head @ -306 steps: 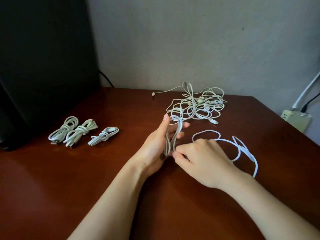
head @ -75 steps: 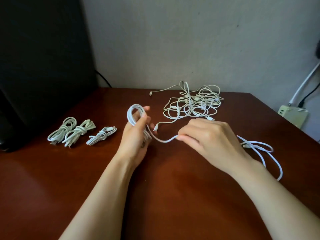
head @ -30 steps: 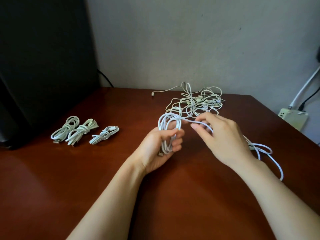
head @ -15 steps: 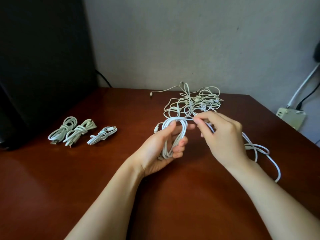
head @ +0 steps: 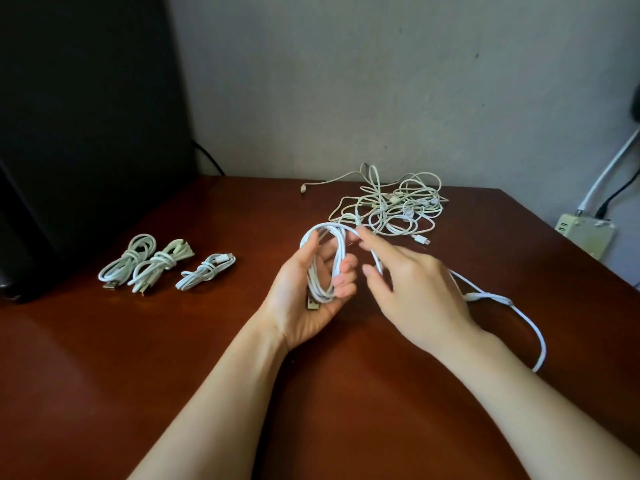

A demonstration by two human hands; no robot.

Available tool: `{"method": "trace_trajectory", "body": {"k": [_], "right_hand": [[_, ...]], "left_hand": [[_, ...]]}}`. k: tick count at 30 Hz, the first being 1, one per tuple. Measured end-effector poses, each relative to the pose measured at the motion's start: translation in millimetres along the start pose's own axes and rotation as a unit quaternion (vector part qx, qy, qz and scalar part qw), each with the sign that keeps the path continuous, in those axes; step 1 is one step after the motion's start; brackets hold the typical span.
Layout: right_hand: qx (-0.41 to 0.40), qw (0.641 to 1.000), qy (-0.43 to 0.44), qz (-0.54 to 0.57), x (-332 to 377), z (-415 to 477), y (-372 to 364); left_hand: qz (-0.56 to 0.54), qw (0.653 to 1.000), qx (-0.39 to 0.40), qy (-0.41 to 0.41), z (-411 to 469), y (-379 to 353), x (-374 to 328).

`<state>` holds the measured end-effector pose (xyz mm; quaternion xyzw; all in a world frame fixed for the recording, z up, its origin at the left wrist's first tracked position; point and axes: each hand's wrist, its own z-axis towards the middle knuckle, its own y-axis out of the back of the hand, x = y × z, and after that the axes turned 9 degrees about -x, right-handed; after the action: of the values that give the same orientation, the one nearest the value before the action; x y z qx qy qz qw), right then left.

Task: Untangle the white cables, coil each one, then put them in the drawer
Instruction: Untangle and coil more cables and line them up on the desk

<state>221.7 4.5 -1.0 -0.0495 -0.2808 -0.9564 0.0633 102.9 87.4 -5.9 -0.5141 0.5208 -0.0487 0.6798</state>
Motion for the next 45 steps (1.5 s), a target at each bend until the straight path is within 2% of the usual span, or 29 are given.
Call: {"method": "trace_trajectory", "body": {"k": [3, 6, 9, 12, 17, 19, 27, 33, 37, 41, 43, 45], "right_hand": [[0.06, 0.998, 0.014, -0.011, 5, -1, 3], [0.18, 0.983, -0.03, 0.028, 11, 0, 8], [0.238, 0.971, -0.024, -0.013, 17, 0, 9], [0.225, 0.974, 0.002, -0.037, 16, -1, 7], [0.255, 0.964, 0.022, -0.076, 13, -4, 5], [0.255, 0.963, 0.029, -0.087, 12, -4, 5], [0.202, 0.978, 0.017, -0.039, 8, -2, 6], [0.205, 0.978, -0.027, -0.027, 6, -2, 6], [0.253, 0.967, -0.04, -0.005, 0, 1, 7], [0.279, 0.958, -0.038, 0.051, -4, 1, 7], [0.27, 0.961, -0.034, 0.047, -7, 1, 7], [0.223, 0.975, -0.008, 0.015, -10, 1, 7]], "left_hand": [[-0.033, 0.999, -0.016, 0.007, 1, 3, -1], [-0.058, 0.998, -0.037, 0.004, 1, 4, -4], [-0.066, 0.996, -0.065, -0.006, 0, 5, -5], [-0.036, 0.994, -0.1, -0.012, 1, 7, -5], [0.143, 0.977, -0.151, -0.038, 3, 7, 0], [0.184, 0.968, -0.162, -0.049, 4, 5, 3], [0.195, 0.97, -0.139, -0.045, 4, 3, 4], [0.092, 0.976, -0.174, -0.089, 6, 4, -3], [-0.039, 0.969, -0.205, -0.132, 7, 8, -12], [-0.156, 0.955, -0.204, -0.147, 6, 12, -17], [-0.195, 0.948, -0.202, -0.148, 6, 14, -19], [-0.246, 0.938, -0.197, -0.145, 5, 18, -23]]}}
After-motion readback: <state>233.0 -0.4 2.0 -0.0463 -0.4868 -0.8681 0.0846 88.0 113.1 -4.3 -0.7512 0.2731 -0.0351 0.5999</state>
